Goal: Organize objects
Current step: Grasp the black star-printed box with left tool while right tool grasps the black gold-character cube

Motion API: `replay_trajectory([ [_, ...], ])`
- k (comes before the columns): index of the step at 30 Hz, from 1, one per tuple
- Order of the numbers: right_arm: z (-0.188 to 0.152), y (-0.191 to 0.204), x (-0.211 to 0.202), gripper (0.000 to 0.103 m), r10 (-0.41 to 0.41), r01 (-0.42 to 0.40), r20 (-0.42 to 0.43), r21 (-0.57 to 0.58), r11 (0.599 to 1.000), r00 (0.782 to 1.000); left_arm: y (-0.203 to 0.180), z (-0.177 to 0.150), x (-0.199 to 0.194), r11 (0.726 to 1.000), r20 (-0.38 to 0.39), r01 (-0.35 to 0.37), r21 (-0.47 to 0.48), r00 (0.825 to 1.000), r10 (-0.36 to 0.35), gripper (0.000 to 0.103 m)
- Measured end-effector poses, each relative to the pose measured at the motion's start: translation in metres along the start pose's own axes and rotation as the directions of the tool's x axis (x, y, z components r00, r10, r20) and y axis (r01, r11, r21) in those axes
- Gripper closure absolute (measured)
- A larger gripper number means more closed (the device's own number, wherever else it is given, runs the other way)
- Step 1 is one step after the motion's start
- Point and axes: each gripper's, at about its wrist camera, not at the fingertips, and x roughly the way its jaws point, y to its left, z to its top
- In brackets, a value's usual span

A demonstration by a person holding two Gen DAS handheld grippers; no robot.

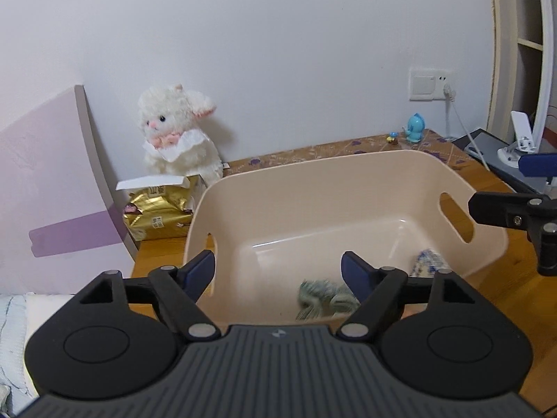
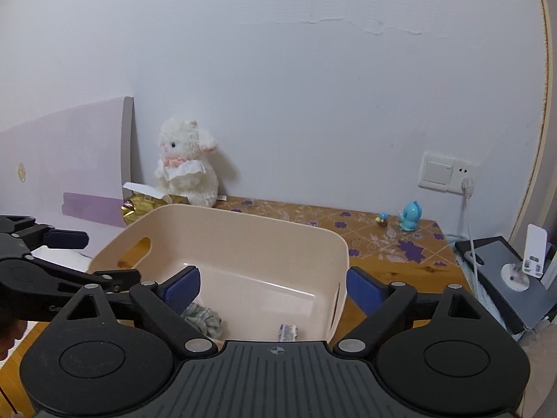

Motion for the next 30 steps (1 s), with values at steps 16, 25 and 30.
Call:
replay_trajectory([
  [16,-0.046,0.019,-0.043,0.0,-0.006,0.006,-0.057,0.002,1.0,0.998,0.021,-0.039,-0.08,0.999,0.035,-0.025,-0.021,0.999,0.026,0.016],
  [25,-0.081,0.011,-0.03,0.0,-0.028,0.03,-0.156,0.011,0.999,0.987,0.031,-0.072,-0.08,0.999,-0.015,-0.017,-0.029,1.0,0.016,0.016],
  [30,-0.099,0.007,-0.012,0.0,-0.03,0.037,-0.213,0.029,0.999,0.977,0.042,-0.089,-0.065,1.0,-0.058,-0.009,-0.03,0.998,0.007,0.016],
])
